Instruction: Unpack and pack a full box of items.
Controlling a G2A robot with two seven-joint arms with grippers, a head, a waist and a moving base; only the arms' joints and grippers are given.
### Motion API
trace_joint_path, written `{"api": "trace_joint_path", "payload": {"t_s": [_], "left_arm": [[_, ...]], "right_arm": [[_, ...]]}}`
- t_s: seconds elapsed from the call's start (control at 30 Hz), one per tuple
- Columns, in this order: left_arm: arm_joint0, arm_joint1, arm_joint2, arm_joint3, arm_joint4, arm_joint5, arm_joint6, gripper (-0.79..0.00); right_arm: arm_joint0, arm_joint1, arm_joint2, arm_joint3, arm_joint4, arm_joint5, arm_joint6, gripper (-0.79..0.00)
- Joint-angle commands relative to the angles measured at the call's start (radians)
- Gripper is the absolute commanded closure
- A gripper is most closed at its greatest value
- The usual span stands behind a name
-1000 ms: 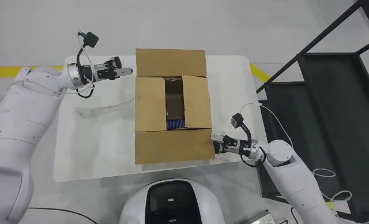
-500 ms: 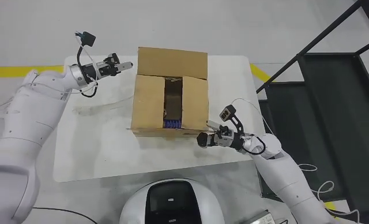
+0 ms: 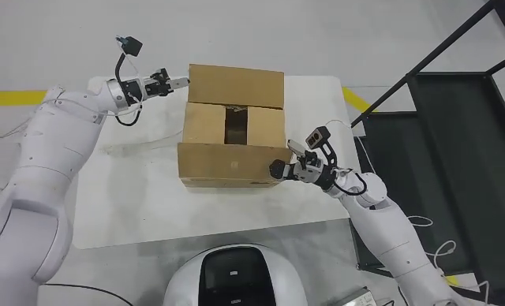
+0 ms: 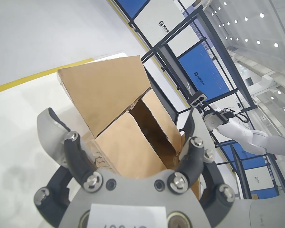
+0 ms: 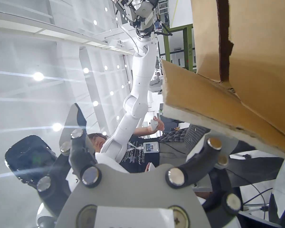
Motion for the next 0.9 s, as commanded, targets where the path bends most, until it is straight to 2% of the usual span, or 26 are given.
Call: {"api": "trace_joint_path", "payload": {"t_s": [0.0, 0.17, 0.33, 0.77, 0.87], "left_arm": [[-0.005, -0.017, 0.005, 0.031, -0.021, 0.005, -0.009, -0.785], [-0.025, -0.052, 0.017, 0.100, -0.039, 0.017, -0.038, -0.785], [-0.040, -0.078, 0.025, 0.153, -0.015, 0.026, 0.003, -0.785], [-0.041, -0.080, 0.026, 0.155, -0.014, 0.024, 0.005, -0.785], [-0.024, -0.076, 0.022, 0.129, -0.002, 0.045, 0.040, -0.785]], "right_arm": [[-0.003, 0.001, 0.003, -0.010, -0.030, 0.000, -0.016, -0.785], [-0.022, 0.004, 0.020, -0.040, -0.064, 0.002, -0.039, -0.785], [-0.040, 0.005, 0.026, -0.079, -0.089, 0.007, -0.054, -0.785], [-0.044, 0.004, 0.021, -0.095, -0.101, 0.010, -0.066, -0.785], [-0.042, 0.001, 0.025, -0.098, -0.133, -0.012, -0.155, -0.785]]}}
